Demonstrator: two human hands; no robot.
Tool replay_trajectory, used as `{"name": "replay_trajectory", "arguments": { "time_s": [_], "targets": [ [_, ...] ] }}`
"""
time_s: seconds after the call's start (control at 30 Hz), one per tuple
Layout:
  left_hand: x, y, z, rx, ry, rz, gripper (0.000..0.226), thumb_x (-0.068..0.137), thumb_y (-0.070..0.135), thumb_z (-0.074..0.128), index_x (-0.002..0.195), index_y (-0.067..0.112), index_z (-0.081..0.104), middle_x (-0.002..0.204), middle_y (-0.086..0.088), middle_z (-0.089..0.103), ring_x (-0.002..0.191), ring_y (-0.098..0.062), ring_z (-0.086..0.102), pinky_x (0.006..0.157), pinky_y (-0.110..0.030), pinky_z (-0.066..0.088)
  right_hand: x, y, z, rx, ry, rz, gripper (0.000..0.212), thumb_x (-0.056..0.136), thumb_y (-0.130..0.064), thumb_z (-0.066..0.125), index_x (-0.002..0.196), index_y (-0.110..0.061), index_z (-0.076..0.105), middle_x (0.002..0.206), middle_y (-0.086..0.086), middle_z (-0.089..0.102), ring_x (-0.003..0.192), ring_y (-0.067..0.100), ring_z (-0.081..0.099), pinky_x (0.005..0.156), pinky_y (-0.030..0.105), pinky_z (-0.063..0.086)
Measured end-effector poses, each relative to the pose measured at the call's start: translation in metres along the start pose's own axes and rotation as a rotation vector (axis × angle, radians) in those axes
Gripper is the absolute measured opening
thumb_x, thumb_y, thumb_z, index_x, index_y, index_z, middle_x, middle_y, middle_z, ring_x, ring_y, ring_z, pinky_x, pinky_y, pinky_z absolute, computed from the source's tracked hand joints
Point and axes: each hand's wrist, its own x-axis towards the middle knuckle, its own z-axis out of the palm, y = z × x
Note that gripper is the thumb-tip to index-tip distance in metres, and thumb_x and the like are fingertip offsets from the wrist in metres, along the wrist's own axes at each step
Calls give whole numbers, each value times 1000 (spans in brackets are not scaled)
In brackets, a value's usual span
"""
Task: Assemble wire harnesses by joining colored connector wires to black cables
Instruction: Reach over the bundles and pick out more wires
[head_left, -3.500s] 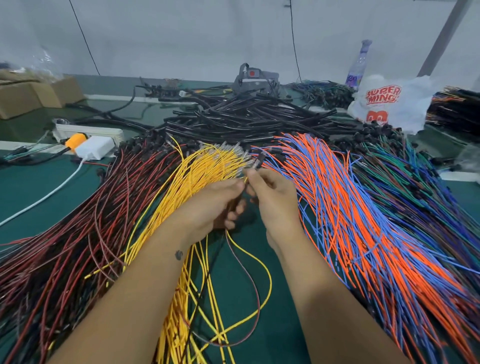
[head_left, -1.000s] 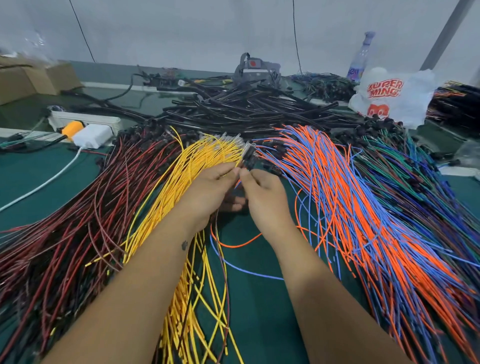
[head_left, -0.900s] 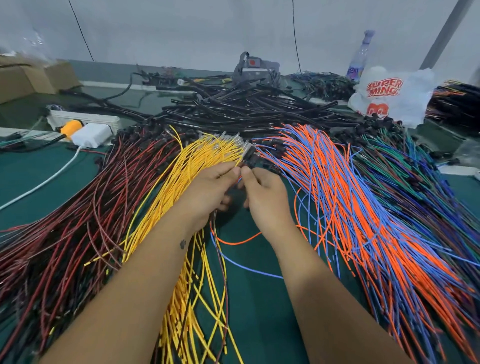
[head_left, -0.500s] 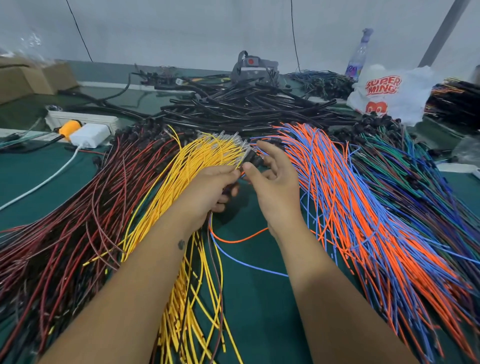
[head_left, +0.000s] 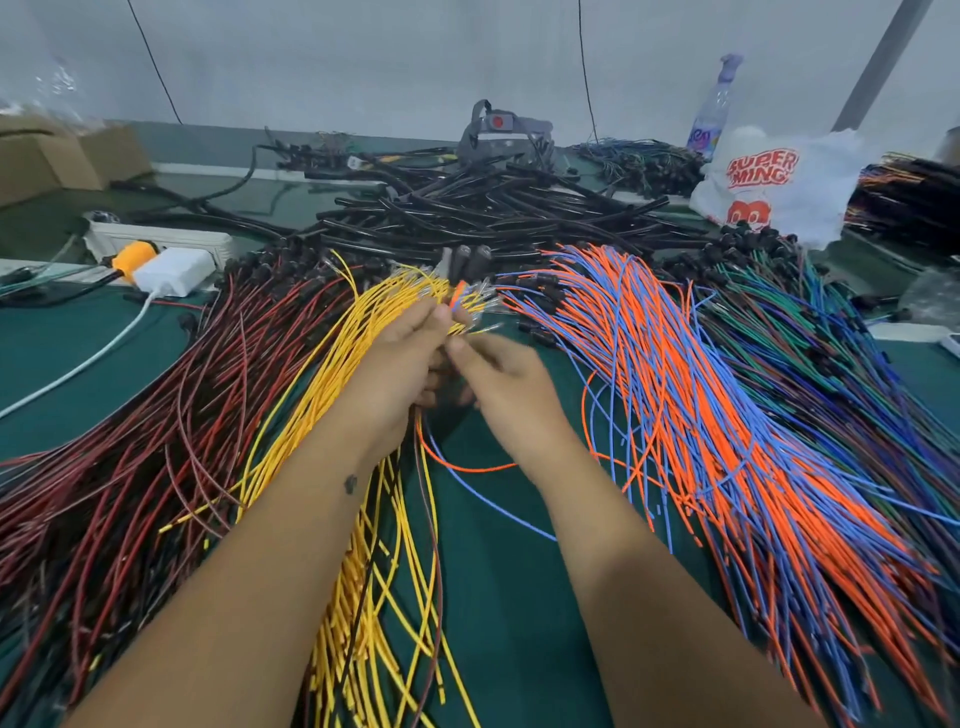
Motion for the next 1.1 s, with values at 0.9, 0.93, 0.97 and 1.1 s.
{"name": "replay_trajectory", "arguments": {
  "time_s": [0.9,0.93,0.97,1.1],
  "targets": [
    [9,-1,-16,216,351,170,30,102,24,40,76,18,55,54,7,35,49,-11,30,49,-26,25,-12,-17,5,69,-21,60,39,88,-27,69,54,-20,51,48,-3,42,49,13,37,49,23,32],
    [7,2,-14,120,294,114,30,102,24,39,76,18,53,50,9,32,43,-9,26,44,-21,22,-10,-15,5,154,109,66,34,89,-24,68,60,-19,52,54,-1,43,55,14,38,53,25,33],
    [5,5,-12,37,217,52,30,102,23,39,75,18,51,47,10,28,39,-8,21,41,-17,18,-8,-14,5,232,194,66,26,90,-22,66,67,-18,54,61,1,47,59,15,41,54,24,36],
    [0,8,-6,132,-77,-86,29,101,29,41,77,19,52,50,9,21,40,-7,14,40,-13,13,-5,-14,-1,413,322,-18,13,95,-17,59,108,-20,60,92,7,60,76,17,53,51,10,41]
  ]
}}
